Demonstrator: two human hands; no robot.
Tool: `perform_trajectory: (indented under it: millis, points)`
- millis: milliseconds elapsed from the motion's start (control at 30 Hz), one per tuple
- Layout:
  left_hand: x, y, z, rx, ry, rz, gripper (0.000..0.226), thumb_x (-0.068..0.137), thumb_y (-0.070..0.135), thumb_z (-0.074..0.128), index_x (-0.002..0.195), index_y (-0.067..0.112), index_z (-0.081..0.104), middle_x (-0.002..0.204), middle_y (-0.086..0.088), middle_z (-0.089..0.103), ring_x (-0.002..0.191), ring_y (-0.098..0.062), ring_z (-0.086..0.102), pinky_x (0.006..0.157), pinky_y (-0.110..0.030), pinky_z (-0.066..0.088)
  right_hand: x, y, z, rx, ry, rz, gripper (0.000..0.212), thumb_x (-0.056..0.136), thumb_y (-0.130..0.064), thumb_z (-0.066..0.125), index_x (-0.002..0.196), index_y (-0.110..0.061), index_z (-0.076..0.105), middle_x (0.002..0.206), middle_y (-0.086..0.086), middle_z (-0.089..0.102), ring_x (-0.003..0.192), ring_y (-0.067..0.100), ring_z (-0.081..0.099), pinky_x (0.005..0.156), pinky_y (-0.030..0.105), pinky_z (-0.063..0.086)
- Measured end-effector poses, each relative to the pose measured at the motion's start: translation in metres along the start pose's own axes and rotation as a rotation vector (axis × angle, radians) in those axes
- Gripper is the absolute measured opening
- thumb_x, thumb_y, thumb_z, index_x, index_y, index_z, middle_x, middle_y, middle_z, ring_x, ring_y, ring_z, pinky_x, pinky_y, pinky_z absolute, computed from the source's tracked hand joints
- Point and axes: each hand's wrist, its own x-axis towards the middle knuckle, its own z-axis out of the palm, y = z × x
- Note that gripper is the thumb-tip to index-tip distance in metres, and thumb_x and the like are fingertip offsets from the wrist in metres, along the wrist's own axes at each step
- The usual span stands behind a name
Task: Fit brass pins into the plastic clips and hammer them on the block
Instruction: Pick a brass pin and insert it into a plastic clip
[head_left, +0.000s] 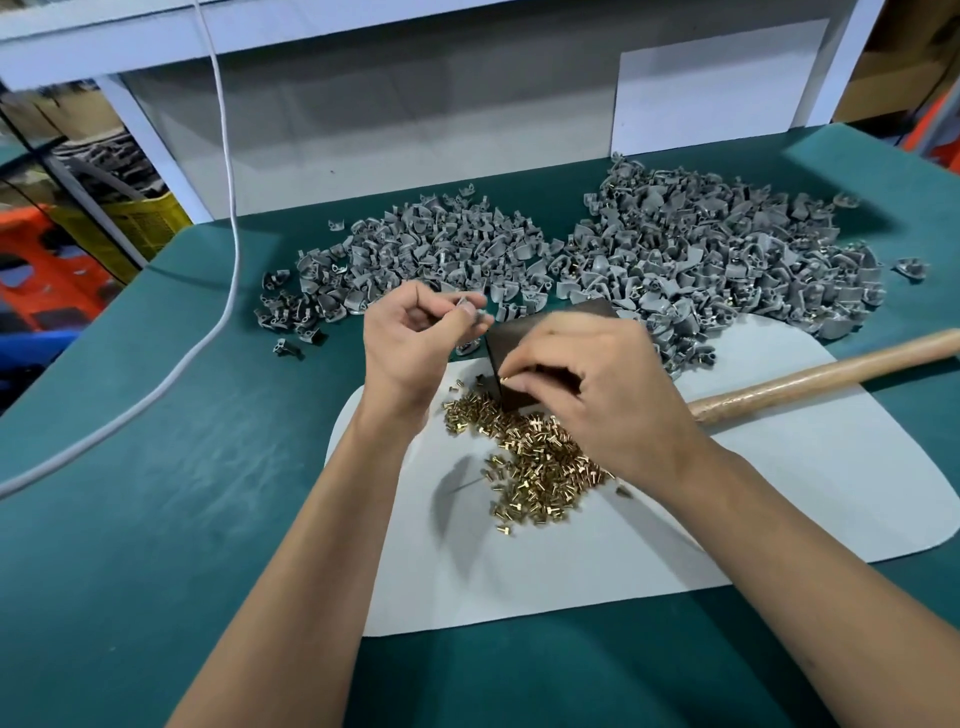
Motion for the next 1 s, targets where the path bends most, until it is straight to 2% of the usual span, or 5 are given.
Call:
perform_trajectory:
  millis: [133, 333, 633, 900, 1000]
  points:
    - [-0.006, 0.011, 0.010, -0.206, -0.163, -0.058, 0.022, 0.088, -0.015, 0.066, 0.100, 0.004, 0.063, 0.096, -0.020, 0.077, 0.076, -0.025, 0.076, 0.075, -0.033, 0.062, 0.003, 0.005, -0.003, -0.031, 0.184, 0.109, 0.008, 0.092, -0.013, 0.074, 0.098, -0.012, 0.078, 0.095, -0.003, 0.071, 0.089, 0.010, 0.064, 0.084, 0.021, 0.052]
    - [-0.015, 0.013, 0.025, -0.170, -0.312, -0.036, 0.026, 0.081, -0.015, 0.072, 0.102, 0.001, 0.073, 0.092, -0.015, 0.078, 0.080, -0.024, 0.076, 0.077, -0.032, 0.063, 0.006, 0.009, -0.006, -0.013, 0.306, 0.208, 0.009, 0.092, -0.010, 0.072, 0.098, -0.011, 0.077, 0.094, -0.004, 0.073, 0.087, 0.005, 0.065, 0.083, 0.016, 0.051]
    - [-0.020, 0.011, 0.031, -0.153, -0.317, -0.018, 0.028, 0.081, -0.014, 0.074, 0.104, 0.001, 0.076, 0.095, -0.014, 0.078, 0.086, -0.024, 0.076, 0.079, -0.032, 0.063, 0.007, 0.014, -0.008, -0.008, 0.247, 0.281, 0.011, 0.090, -0.011, 0.075, 0.099, -0.013, 0.079, 0.093, -0.002, 0.075, 0.086, 0.011, 0.068, 0.085, 0.029, 0.056]
    - [-0.022, 0.010, 0.035, -0.153, -0.274, -0.010, 0.024, 0.077, -0.013, 0.078, 0.097, -0.001, 0.077, 0.093, -0.020, 0.078, 0.081, -0.026, 0.076, 0.077, -0.030, 0.063, 0.007, 0.015, -0.009, 0.000, 0.257, 0.329, 0.009, 0.090, -0.011, 0.074, 0.095, -0.016, 0.079, 0.087, -0.007, 0.074, 0.082, 0.007, 0.068, 0.080, 0.024, 0.055]
    - [-0.024, 0.011, 0.037, -0.141, -0.265, -0.003, 0.023, 0.075, -0.011, 0.080, 0.095, 0.000, 0.078, 0.092, -0.019, 0.078, 0.080, -0.026, 0.076, 0.077, -0.032, 0.064, 0.005, 0.015, -0.009, -0.009, 0.266, 0.338, 0.008, 0.089, -0.011, 0.074, 0.094, -0.016, 0.079, 0.085, -0.008, 0.073, 0.080, 0.003, 0.067, 0.077, 0.015, 0.052]
